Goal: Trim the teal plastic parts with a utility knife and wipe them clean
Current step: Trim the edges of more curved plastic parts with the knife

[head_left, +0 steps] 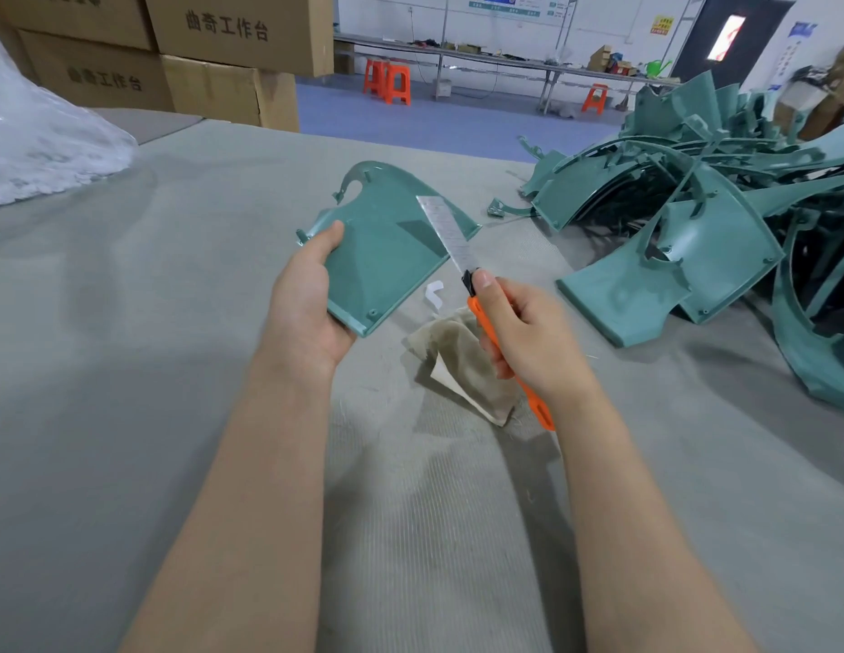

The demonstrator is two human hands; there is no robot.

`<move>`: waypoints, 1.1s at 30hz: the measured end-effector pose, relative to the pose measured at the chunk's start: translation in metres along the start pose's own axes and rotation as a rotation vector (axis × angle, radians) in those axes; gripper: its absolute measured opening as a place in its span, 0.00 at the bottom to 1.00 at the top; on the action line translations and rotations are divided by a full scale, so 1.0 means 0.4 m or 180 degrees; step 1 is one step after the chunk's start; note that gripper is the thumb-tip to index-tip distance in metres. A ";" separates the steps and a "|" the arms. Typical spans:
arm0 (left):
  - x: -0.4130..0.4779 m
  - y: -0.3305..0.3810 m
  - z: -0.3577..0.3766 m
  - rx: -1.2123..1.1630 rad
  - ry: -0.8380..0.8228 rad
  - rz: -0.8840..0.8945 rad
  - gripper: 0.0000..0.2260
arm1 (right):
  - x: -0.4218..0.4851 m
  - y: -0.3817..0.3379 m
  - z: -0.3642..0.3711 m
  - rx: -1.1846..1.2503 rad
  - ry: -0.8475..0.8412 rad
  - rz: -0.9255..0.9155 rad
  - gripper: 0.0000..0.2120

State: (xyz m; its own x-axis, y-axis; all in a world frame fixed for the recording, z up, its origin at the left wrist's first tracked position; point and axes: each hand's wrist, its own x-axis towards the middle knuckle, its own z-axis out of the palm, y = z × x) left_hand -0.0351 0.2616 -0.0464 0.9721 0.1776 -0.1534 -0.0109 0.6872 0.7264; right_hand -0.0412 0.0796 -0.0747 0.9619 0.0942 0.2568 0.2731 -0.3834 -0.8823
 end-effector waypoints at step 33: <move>0.023 -0.006 -0.013 0.0051 0.0147 0.0401 0.07 | -0.003 -0.008 -0.012 -0.0122 -0.0100 0.0368 0.22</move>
State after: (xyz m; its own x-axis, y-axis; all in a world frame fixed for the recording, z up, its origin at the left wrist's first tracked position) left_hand -0.0274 0.2652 -0.0530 0.9514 0.2943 -0.0909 -0.1280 0.6462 0.7524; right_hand -0.0434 0.0763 -0.0703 0.9871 0.0760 0.1412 0.1602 -0.4283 -0.8893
